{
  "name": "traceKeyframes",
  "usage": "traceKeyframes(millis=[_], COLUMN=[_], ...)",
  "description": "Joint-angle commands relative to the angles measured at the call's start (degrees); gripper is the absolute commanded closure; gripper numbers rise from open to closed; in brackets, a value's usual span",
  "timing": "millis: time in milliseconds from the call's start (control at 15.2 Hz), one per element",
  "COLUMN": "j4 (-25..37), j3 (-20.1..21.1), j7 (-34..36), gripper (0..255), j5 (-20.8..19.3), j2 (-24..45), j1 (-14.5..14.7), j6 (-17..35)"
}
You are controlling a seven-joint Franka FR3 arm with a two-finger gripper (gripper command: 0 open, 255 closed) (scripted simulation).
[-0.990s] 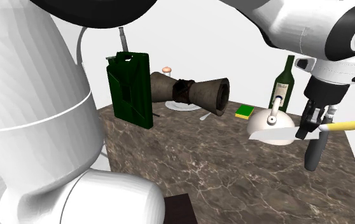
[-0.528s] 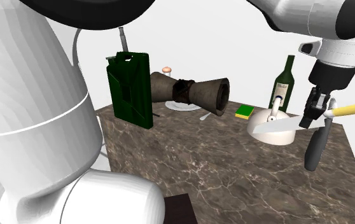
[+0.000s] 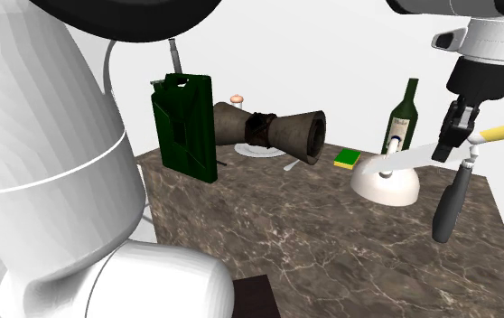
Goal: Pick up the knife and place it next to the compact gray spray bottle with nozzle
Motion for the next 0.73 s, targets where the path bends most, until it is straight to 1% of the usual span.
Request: traceKeyframes(millis=[0,660], j4=[1.8,11.1], j3=[0.0,-1.0], j7=[0.1,-0.7], gripper=[255,255], j5=[0.1,2.1], j2=[0.1,2.6], j1=[0.0,0.2], j6=[-1.7,-9.7])
